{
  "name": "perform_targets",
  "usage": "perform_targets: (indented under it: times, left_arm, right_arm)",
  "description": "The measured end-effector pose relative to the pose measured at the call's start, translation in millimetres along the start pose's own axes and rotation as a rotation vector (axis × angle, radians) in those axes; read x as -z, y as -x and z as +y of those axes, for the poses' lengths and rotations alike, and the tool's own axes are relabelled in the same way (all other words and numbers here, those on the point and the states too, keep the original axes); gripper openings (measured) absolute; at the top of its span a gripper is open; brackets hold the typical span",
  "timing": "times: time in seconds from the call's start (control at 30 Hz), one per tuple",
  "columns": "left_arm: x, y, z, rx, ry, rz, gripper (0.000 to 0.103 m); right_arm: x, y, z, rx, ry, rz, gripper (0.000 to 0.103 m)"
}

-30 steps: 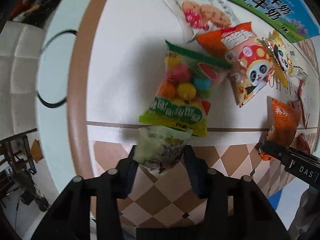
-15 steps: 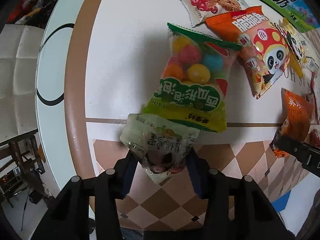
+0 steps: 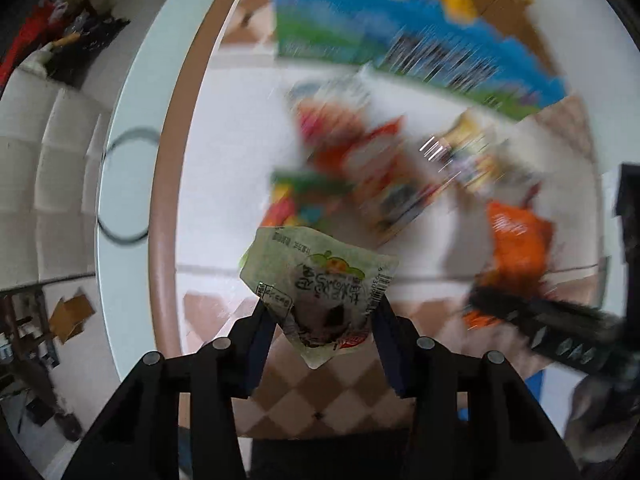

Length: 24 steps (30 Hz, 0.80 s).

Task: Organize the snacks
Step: 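Carry both packets into the box and release them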

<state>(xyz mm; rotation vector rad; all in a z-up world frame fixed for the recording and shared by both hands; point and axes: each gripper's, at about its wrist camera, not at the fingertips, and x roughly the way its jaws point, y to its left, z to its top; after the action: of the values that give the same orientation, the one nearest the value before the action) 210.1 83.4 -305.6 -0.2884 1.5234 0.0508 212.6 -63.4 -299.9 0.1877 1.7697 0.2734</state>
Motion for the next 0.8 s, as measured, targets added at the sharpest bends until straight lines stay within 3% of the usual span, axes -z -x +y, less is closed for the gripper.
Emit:
perform_targets:
  times: [0.17,0.37,0.6,0.8]
  left_arm:
    - [-50.3,50.4,-19.6,0.076,-0.034,-0.108,0.044]
    - [-131.7,85.5,-22.6,0.106,-0.021,-0.17,0.044]
    - [-222.3,51.0,-11.0,0.125,0.03,-0.069,0.044]
    - [-256.4,-6.0,-8.6,0.106,0.05,0.082,0.044]
  right_arm:
    - [-27.3,68.3,15.0,-0.073,0.029,-0.106,0.049]
    - [-95.9,138.2,34.4,-0.088,0.063,-0.255,0.049]
    - [-180.6,129.8,54.6,-0.055,0.053,-0.266,0.049]
    - [-226.4,73.6,54.1,-0.017,0.029,-0.18,0.049]
